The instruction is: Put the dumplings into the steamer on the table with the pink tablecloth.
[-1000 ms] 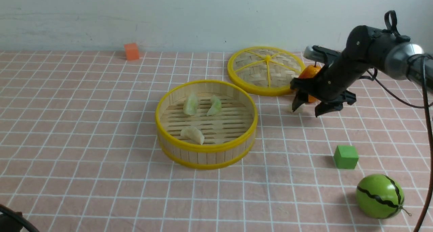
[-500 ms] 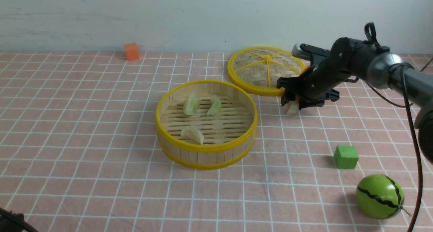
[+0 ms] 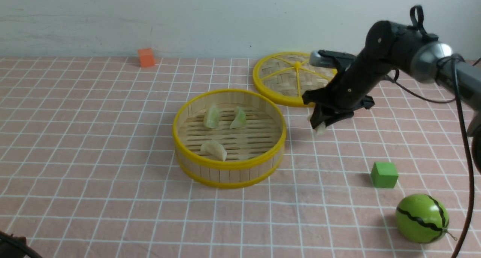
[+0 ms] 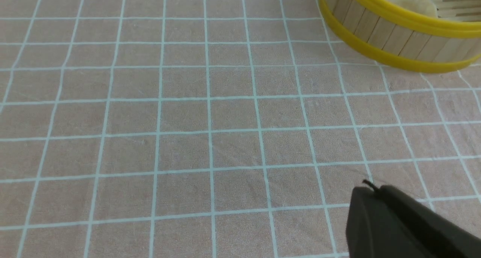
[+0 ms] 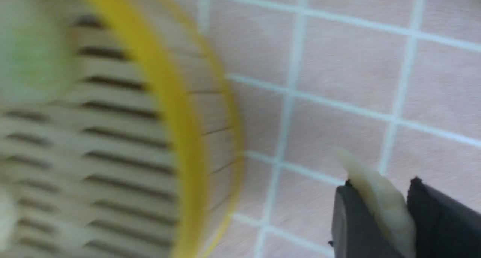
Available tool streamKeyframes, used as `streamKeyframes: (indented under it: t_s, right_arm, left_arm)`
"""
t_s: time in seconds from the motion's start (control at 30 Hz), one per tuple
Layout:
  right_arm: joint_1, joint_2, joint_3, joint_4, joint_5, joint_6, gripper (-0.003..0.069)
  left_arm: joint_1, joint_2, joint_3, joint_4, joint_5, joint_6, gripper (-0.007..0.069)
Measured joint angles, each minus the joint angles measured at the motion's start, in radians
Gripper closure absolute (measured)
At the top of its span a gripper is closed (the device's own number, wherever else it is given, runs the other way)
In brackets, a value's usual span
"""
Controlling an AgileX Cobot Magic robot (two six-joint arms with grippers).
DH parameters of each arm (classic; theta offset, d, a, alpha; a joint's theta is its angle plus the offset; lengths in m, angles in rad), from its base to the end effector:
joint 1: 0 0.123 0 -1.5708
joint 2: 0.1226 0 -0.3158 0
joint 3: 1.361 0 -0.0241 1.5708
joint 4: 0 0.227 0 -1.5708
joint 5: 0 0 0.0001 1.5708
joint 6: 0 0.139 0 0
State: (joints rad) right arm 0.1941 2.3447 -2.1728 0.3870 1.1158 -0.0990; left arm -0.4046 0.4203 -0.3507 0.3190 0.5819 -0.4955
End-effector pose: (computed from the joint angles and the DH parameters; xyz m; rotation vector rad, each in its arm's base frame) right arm 0.5069 0.1477 0.2046 -0.2559 2.7300 0.5499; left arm 0.0770 -0.0069 0.2437 0.0844 2.1070 -0.1959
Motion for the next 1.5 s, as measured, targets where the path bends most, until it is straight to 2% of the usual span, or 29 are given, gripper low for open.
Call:
streamKeyframes:
  t_s: [0.1,0.27,0.4,0.53,0.57,0.67,0.7,0.77,0.87,0.97,1.03,1.1,1.13,1.17,1.2,1.27,1.33,1.37,1.4,1.43,1.5]
  right_arm:
    - [0.09,-0.075,-0.017,0.053,0.048,-0.111,0.0475]
    - [0.214,-0.063,-0.024,0.015,0.026,-0.239,0.0475]
    - [0.276,0.026,-0.021,-0.091,-0.058,-0.255,0.0475]
    - [0.294,0.059,-0.017,-0.133,-0.097,-0.254,0.0459]
    - [0.296,0.058,-0.018,-0.141,-0.108,-0.251,0.0435]
    - [0.302,0.055,-0.018,-0.147,-0.101,-0.193,0.0272]
    - [0.302,0.053,-0.018,-0.147,-0.098,-0.186,0.0262]
    - [0.302,0.014,-0.017,-0.16,-0.054,-0.099,0.0164]
    - [0.299,-0.097,-0.017,-0.204,0.004,-0.018,0.0123]
    - [0.299,-0.21,-0.017,-0.246,0.064,0.0,0.0146]
    - [0.299,-0.326,-0.017,-0.286,0.104,0.008,0.0205]
    - [0.299,-0.488,-0.007,-0.322,0.121,0.012,0.0327]
    - [0.299,-0.5,-0.004,-0.323,0.121,0.012,0.0338]
    - [0.299,-0.59,0.027,-0.327,0.126,0.013,0.0419]
    - [0.299,-0.641,0.054,-0.329,0.127,0.013,0.0466]
    - [0.299,-0.767,0.152,-0.33,0.131,0.013,0.0584]
    - [0.299,-0.904,0.314,-0.335,0.133,0.013,0.0664]
    - [0.299,-0.965,0.403,-0.339,0.129,0.013,0.0675]
    - [0.299,-0.978,0.403,-0.339,0.129,0.013,0.0675]
    - [0.299,-1.09,0.607,-0.346,0.076,0.013,0.0678]
    - [0.299,-1.201,0.786,-0.355,-0.015,0.013,0.0678]
  left_arm:
    - [0.0,0.0,0.001,-0.001,0.0,0.0,0.0626]
    - [0.0,0.0,0.001,-0.034,0.0,0.0,0.0624]
    - [0.0,0.0,0.001,-0.05,0.0,0.0,0.0624]
    - [0.0,0.0,0.001,-0.056,-0.001,0.0,0.0624]
    - [0.0,0.0,0.001,-0.057,-0.001,0.0,0.0623]
    - [0.0,0.0,0.001,-0.061,-0.025,0.0,0.0617]
    - [0.0,0.0,0.001,-0.061,-0.025,0.0,0.0617]
    - [0.0,0.0,0.001,-0.061,-0.034,0.0,0.0614]
    - [0.0,0.0,0.001,-0.061,-0.037,0.0,0.0608]
    - [0.0,0.0,0.001,-0.061,-0.037,0.0,0.0607]
    - [0.0,0.0,0.001,-0.061,-0.038,0.0,0.0607]
    - [0.0,0.0,0.001,-0.062,-0.038,0.0,0.0605]
    - [0.0,0.0,0.001,-0.062,-0.038,0.0,0.0605]
    - [0.0,0.0,0.001,-0.062,-0.038,0.0,0.0605]
    - [0.0,0.0,0.001,-0.062,-0.038,0.0,0.0605]
    - [0.0,0.0,0.001,-0.062,-0.038,0.0,0.0604]
    - [0.0,0.0,0.001,-0.062,-0.038,0.0,0.0603]
    - [0.0,0.0,0.001,-0.062,-0.038,0.0,0.0603]
    - [0.0,0.0,0.001,-0.062,-0.038,0.0,0.0603]
    - [0.0,0.0,0.001,-0.062,-0.038,0.0,0.0599]
    - [0.0,0.0,0.001,-0.062,-0.038,0.0,0.0596]
